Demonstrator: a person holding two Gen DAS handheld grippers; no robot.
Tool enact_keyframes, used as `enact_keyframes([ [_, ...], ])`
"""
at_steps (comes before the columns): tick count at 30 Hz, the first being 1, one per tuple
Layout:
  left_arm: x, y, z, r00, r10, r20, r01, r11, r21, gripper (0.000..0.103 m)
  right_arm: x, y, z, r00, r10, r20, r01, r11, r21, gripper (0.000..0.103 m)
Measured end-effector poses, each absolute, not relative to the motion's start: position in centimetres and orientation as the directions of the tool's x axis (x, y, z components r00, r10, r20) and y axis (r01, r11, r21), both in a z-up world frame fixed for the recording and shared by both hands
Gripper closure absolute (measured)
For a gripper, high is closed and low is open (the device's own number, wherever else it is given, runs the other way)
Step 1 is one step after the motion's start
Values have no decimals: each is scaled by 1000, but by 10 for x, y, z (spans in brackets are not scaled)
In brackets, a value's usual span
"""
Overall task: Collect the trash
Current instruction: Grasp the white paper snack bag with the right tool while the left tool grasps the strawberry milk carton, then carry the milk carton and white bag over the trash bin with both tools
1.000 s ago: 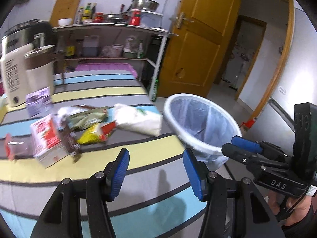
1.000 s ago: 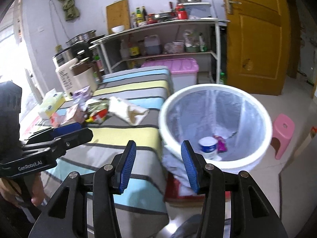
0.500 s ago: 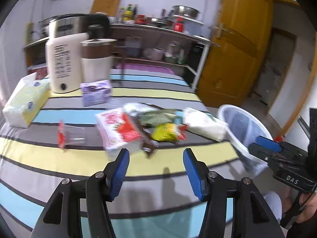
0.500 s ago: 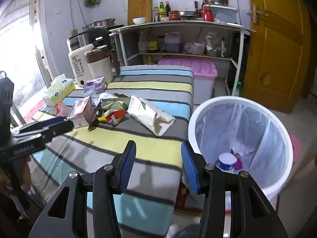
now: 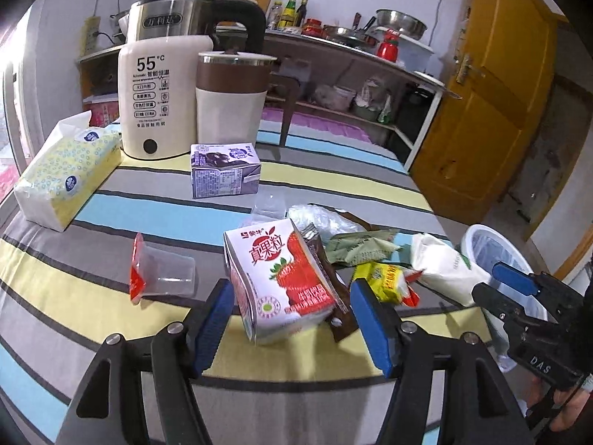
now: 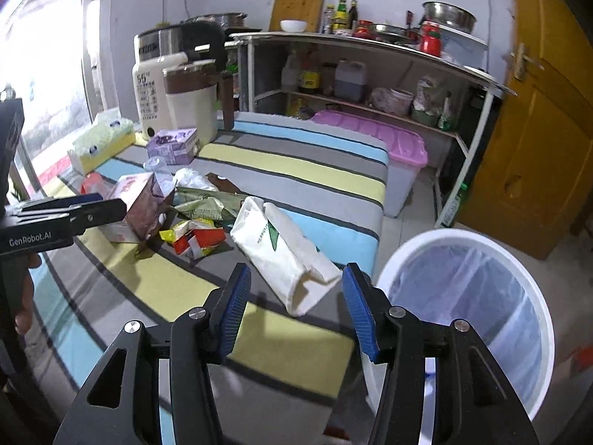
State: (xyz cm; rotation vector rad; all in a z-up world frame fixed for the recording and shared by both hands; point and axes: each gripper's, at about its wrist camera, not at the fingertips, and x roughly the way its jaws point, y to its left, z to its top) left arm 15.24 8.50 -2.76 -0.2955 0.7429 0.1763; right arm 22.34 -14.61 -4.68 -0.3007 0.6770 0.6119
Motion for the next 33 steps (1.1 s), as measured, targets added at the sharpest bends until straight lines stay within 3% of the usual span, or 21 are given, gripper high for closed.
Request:
enact_keyframes([
  [7, 164, 90, -40, 695, 78, -714, -293, 939, -182, 38, 235, -127, -56, 602, 413, -683, -646, 755, -113, 51],
  [10, 164, 93, -44, 689, 67, -721, -289, 938, -189, 44, 238, -123, -59, 580, 418, -700, -658, 746, -99, 52],
  [12, 162, 94, -44, 695, 68, -715, -284, 941, -186, 46, 238, -122, -61, 569, 423, -705, -662, 745, -87, 64],
  [14, 160, 94, -43, 700, 72, -711, -282, 942, -181, 47, 238, -123, -60, 572, 423, -703, -656, 750, -83, 67],
  [15, 158, 94, -42, 702, 74, -708, -281, 943, -180, 48, 237, -124, -60, 567, 431, -702, -657, 751, -69, 74],
  [16, 157, 94, -41, 704, 76, -706, -280, 944, -177, 49, 236, -125, -59, 562, 441, -700, -659, 750, -56, 93],
  [33, 116, 77, -22, 745, 57, -665, -217, 963, -160, 52, 197, -151, -38, 580, 485, -654, -608, 792, 47, 96],
])
